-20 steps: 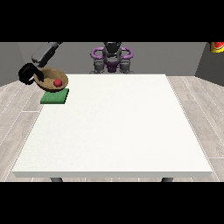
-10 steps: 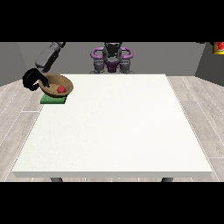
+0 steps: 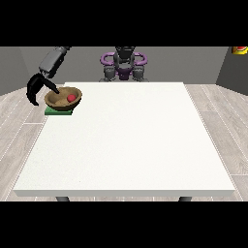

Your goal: Pick the cup and pour the ball into the bowl, then pick the bowl and place it on the pad

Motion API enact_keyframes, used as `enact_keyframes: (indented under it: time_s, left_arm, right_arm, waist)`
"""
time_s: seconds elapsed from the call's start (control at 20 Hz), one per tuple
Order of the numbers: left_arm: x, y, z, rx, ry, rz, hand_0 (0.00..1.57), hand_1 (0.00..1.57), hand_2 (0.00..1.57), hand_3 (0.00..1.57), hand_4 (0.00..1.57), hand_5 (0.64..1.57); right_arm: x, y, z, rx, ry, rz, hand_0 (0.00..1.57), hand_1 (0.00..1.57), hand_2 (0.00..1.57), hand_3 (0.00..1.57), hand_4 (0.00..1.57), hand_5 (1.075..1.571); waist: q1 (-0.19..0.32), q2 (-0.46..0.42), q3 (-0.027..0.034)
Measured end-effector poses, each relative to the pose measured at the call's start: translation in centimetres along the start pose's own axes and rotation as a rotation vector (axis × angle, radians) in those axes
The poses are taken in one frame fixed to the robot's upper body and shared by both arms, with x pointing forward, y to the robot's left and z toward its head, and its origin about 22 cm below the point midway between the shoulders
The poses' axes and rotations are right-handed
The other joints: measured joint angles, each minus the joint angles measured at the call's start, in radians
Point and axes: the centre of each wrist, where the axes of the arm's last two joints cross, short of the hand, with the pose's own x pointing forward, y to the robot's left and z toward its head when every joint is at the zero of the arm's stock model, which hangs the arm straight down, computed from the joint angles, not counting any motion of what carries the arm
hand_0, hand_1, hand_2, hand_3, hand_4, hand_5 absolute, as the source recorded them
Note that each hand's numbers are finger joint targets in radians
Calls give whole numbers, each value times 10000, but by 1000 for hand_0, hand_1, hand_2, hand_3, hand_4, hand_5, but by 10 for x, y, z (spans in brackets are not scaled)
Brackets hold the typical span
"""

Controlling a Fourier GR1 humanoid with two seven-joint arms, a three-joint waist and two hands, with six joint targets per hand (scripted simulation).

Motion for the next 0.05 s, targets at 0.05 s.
enact_keyframes:
  time_s: [0.05]
  left_arm:
    - [-5,-3,1,9,172,-46,0,0,0,0,1190,1569]
  right_arm:
    - [7,-3,-1,52,72,125,0,0,0,0,200,1375]
  waist:
    - [-36,-212,1]
